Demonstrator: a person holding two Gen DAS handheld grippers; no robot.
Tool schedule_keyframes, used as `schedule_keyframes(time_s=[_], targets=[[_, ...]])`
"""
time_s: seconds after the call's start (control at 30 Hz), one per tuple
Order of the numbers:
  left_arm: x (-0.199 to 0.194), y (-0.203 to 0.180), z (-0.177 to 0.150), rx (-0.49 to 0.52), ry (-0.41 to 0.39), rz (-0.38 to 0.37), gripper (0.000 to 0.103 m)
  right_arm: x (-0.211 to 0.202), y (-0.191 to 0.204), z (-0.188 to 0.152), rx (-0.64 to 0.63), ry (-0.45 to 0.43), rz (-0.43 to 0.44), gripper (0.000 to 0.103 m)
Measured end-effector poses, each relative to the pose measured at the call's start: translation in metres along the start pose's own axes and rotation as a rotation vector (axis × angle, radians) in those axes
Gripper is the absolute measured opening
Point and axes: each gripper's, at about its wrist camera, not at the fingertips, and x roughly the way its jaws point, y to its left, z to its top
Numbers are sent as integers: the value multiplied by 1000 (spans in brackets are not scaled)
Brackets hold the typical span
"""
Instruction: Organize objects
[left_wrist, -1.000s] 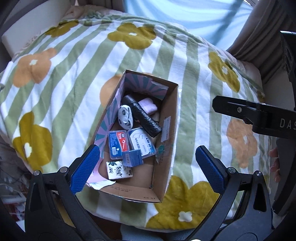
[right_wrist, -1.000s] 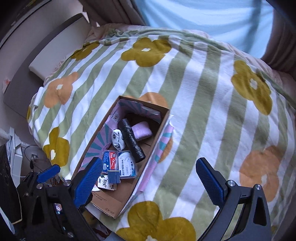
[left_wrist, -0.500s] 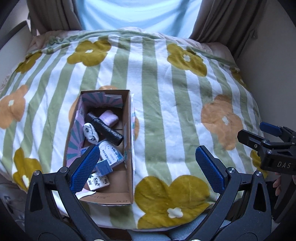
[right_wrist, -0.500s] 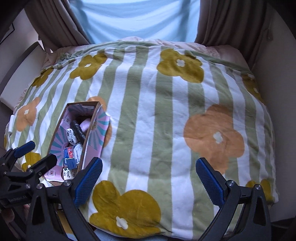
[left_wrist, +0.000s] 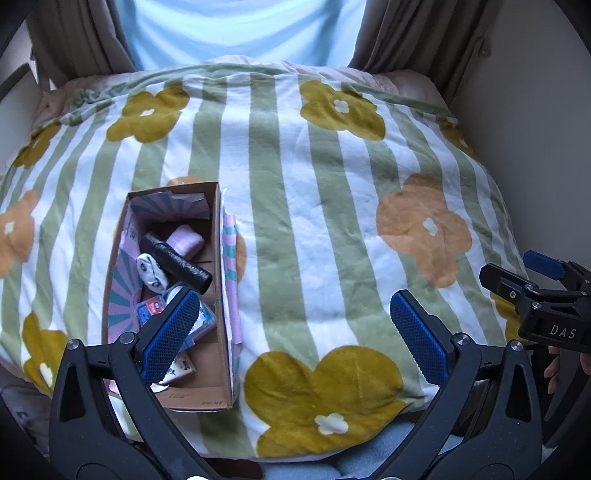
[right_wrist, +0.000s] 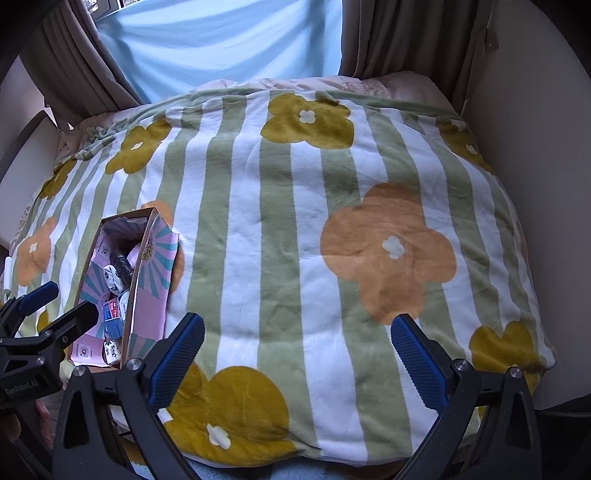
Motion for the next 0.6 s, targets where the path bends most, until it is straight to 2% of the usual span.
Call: schedule_keyframes(time_s=[0.6], targets=[[1,5,2,-30,10,10,103,0,0,0,4,-2,-2,101]])
